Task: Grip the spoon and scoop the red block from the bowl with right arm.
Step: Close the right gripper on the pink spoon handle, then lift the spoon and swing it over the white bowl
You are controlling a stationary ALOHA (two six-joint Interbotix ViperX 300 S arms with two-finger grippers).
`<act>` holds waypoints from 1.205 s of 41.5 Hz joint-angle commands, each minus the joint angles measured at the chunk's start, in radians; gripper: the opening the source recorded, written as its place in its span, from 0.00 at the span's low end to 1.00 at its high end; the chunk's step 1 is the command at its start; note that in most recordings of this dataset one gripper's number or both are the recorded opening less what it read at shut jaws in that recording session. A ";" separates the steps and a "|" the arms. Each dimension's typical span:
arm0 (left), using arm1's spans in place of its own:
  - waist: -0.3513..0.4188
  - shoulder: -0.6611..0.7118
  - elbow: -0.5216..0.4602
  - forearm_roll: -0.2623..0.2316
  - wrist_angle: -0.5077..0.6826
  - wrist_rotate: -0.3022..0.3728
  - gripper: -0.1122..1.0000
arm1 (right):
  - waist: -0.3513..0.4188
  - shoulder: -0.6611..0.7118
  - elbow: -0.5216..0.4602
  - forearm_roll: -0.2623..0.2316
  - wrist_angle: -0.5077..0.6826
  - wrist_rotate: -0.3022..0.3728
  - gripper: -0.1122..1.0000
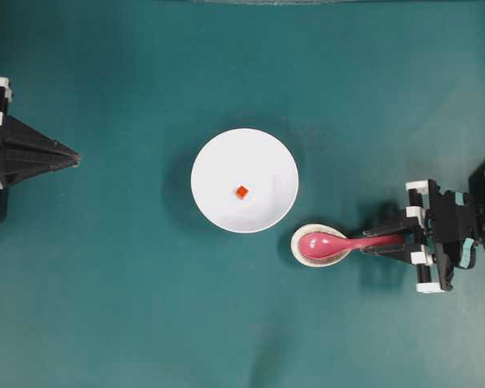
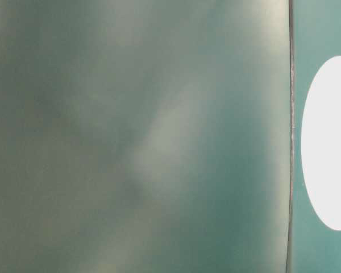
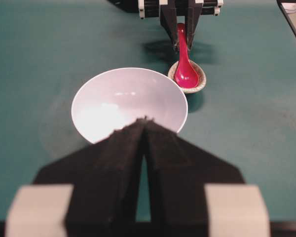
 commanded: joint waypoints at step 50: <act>0.000 0.011 -0.025 0.002 0.005 -0.002 0.10 | -0.199 -0.430 -0.204 -0.002 0.440 -0.291 0.29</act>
